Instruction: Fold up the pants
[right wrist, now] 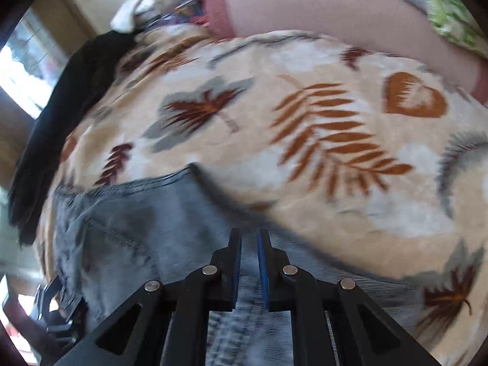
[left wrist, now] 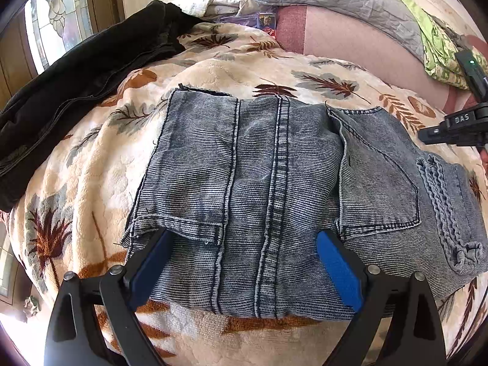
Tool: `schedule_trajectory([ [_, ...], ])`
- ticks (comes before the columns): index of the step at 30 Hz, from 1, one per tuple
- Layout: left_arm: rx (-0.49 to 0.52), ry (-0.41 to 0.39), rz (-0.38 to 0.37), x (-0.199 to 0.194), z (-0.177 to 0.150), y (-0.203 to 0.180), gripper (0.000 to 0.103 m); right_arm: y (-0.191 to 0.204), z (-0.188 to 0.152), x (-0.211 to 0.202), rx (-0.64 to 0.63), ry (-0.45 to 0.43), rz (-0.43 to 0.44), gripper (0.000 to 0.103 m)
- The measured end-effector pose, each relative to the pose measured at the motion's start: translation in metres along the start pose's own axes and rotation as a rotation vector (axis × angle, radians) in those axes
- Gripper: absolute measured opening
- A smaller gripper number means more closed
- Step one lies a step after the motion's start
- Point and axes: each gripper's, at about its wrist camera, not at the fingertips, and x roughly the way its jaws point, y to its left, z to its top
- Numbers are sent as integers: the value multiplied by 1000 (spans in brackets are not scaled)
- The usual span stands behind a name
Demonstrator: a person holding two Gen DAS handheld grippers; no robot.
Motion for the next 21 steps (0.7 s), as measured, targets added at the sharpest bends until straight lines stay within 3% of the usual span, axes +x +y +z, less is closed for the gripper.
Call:
schedule_trajectory([
  [3,-1,0,2,0,0,0,96,-4,10,25,-2,8,-54,13],
  [5,-1,-1,0,0,0,0,96,-15,14,19,94,-22,-89,13],
  [10,-2,-2,4,1,0,-1,96,19,11,0,22,-45,-13,16],
  [13,-1,-2,0,1,0,0,96,38,22,13,-27,-27,16,32],
  [15,-1,-3,-1,1,0,0,96,32,29,36,-6,24,-77,36],
  [17,1,-5,-3,0,1,0,96,29,29,26,50,-32,-79,36],
  [19,-15,-8,-22,-5,2,4,96,42,21,6,-2,-75,-84,37],
  [20,-31,-8,-32,-8,4,7,95,48,14,-8,-24,-97,-77,40],
  [21,-58,-17,-44,-14,5,11,95,53,6,-24,-36,-127,-52,52],
])
